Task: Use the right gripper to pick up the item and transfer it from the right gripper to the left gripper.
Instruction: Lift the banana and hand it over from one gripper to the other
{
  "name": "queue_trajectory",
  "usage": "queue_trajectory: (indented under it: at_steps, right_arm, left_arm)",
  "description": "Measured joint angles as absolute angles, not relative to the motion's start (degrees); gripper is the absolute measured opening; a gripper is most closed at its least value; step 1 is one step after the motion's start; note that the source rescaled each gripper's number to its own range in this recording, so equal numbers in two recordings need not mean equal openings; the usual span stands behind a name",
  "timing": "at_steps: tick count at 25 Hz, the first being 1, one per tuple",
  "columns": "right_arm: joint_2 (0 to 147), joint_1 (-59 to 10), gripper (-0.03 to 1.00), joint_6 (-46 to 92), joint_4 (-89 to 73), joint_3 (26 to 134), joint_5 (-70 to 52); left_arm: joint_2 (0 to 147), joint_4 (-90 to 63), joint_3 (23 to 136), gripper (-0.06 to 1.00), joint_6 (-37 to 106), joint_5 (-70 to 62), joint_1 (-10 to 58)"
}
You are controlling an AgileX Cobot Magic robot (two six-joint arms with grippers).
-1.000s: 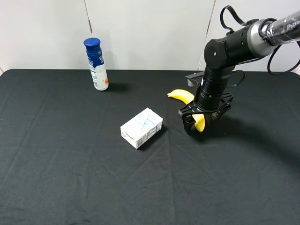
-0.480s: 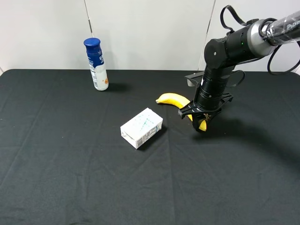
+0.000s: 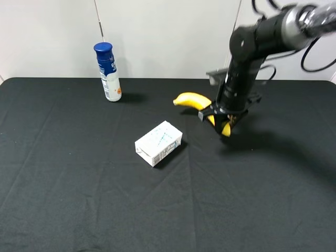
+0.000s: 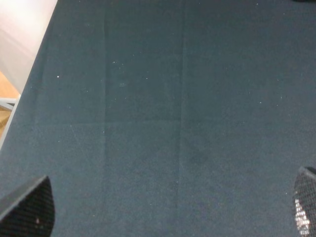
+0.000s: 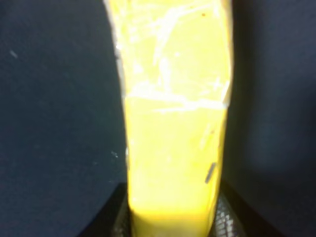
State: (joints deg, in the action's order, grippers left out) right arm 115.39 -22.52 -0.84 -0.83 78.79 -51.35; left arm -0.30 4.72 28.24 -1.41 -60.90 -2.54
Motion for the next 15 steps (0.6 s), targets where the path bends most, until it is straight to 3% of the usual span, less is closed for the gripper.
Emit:
queue_trajectory:
  at_steps: [15]
  right_arm:
    - [104.8,-22.5,0.04,-0.7,-0.9,80.4,-60.8]
  left_arm:
    - [-0.3,4.7,28.2,0.93,-1.4,-60.9,-2.5]
